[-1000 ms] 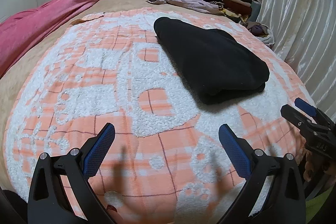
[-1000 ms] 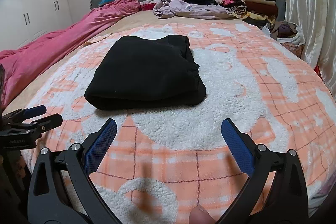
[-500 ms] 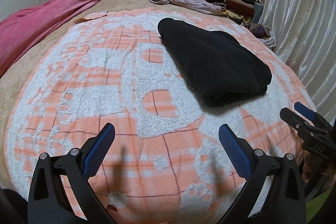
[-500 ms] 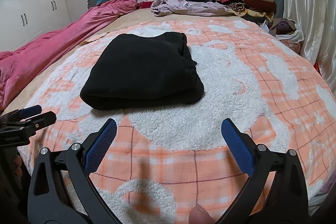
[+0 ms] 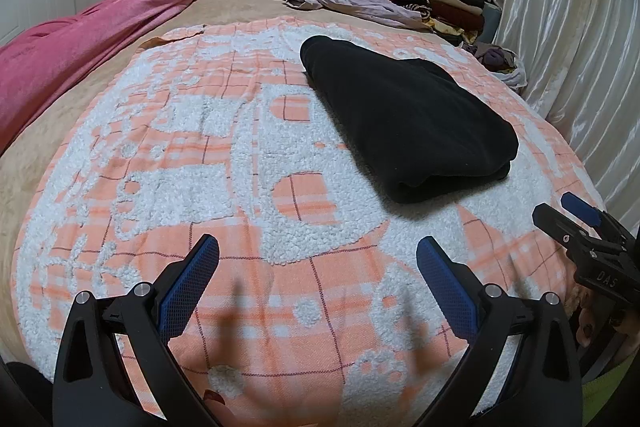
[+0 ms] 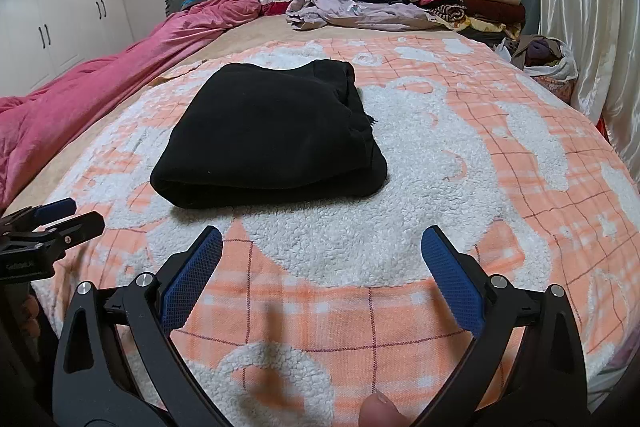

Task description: Fold small clothes

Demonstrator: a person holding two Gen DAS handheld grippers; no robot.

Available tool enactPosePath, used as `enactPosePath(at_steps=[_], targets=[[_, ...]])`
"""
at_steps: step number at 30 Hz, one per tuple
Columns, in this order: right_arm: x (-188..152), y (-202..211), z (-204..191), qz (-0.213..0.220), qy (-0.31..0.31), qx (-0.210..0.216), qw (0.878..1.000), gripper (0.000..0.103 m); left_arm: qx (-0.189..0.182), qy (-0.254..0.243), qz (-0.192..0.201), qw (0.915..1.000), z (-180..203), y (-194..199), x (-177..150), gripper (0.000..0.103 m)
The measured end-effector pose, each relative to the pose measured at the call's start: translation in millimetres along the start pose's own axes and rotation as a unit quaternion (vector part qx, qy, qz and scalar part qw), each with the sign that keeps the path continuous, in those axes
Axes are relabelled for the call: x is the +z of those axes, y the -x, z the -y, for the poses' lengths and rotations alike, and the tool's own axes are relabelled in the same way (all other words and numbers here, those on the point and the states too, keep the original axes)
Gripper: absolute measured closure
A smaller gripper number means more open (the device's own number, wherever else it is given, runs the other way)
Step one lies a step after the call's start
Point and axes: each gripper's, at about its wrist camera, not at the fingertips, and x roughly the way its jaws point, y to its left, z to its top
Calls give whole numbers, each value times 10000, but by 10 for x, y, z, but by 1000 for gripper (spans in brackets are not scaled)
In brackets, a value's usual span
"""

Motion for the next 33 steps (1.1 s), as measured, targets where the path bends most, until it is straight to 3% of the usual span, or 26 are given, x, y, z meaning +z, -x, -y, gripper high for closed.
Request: enactPosePath(at_steps=[33], targets=[[-24,1,45,11,14,-26,10000,9,48,96,14,9999,-32,19,24,4]])
